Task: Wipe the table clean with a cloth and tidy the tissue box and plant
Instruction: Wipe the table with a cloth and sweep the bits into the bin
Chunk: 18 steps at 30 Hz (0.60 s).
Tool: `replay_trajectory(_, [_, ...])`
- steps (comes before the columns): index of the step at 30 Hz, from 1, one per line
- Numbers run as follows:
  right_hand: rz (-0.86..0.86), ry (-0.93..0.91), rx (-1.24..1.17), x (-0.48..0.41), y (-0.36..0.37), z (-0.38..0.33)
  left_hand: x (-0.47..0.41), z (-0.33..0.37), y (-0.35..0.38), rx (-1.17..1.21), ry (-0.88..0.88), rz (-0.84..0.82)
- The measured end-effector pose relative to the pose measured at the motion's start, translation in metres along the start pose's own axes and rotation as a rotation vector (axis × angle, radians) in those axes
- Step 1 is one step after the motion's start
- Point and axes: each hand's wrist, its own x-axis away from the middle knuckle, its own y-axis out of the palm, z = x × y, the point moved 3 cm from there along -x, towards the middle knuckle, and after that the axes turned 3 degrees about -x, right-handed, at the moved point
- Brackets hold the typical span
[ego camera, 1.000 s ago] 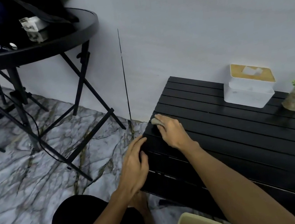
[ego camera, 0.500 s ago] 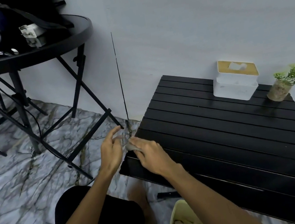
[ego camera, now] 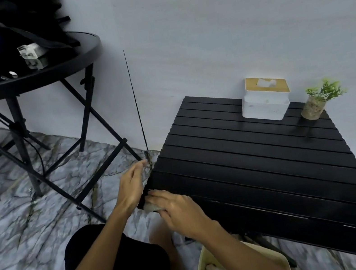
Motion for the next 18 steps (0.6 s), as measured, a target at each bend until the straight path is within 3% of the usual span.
replay_trajectory(3, [0.155, 0.102, 0.078, 0.024, -0.005, 0.019, 0.009, 0.002, 0.014, -0.183, 0.118, -0.02])
replay_trajectory(9, [0.458, 0.493, 0.139, 0.091, -0.051, 0.069, 0.028, -0.004, 0.054, -0.694, 0.413, -0.034])
replay_trajectory(18, [0.674, 0.957, 0.217, 0.232, -0.148, 0.127, 0.043, 0.01, 0.123, -0.796, 0.55, -0.131])
